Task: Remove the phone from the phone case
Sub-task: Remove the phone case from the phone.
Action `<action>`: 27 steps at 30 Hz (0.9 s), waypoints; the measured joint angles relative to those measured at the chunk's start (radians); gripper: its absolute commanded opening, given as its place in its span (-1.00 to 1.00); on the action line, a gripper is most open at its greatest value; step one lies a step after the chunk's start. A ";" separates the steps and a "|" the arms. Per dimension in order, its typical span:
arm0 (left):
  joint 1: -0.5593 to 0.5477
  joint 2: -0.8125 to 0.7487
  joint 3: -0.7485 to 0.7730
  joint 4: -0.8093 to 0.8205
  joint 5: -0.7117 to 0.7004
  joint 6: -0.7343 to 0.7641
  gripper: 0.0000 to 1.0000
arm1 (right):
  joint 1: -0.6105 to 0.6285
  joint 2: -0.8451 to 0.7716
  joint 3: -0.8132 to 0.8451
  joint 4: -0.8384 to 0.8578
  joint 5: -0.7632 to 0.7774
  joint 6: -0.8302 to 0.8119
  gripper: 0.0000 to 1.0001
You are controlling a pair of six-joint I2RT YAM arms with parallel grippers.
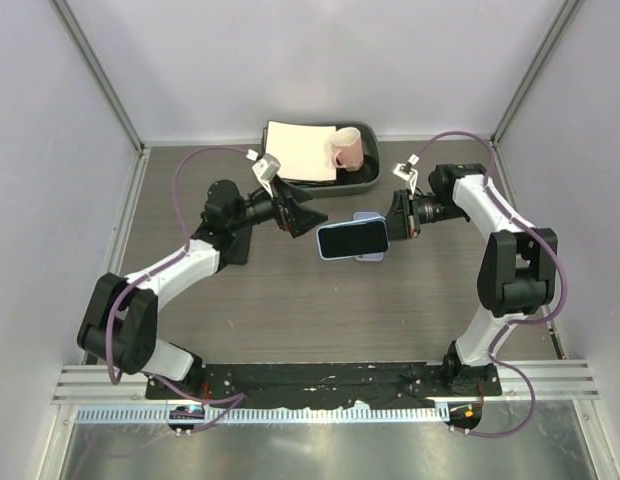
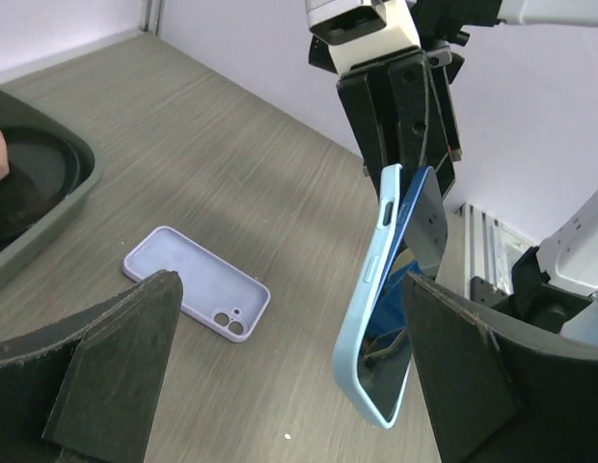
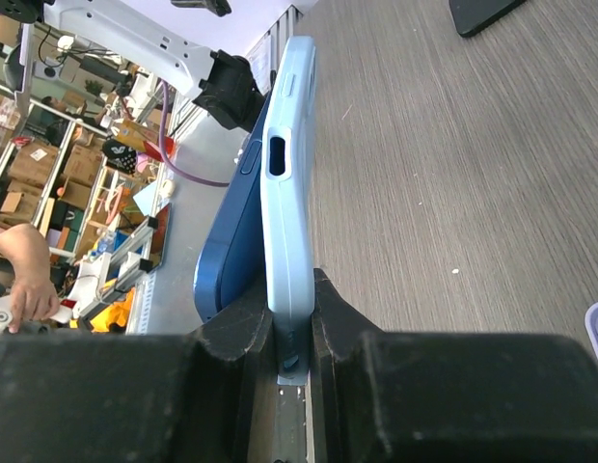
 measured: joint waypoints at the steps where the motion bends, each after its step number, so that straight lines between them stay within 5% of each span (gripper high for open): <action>1: 0.000 -0.013 0.011 -0.047 0.005 0.035 1.00 | 0.000 -0.008 -0.005 0.001 0.000 -0.002 -0.98; 14: -0.013 -0.120 0.230 -0.584 0.133 0.450 1.00 | 0.000 -0.185 -0.068 -0.001 -0.001 -0.012 -0.98; 27: -0.247 0.039 0.606 -1.054 -0.156 0.943 0.99 | -0.078 -0.101 -0.124 -0.002 0.000 -0.071 -0.98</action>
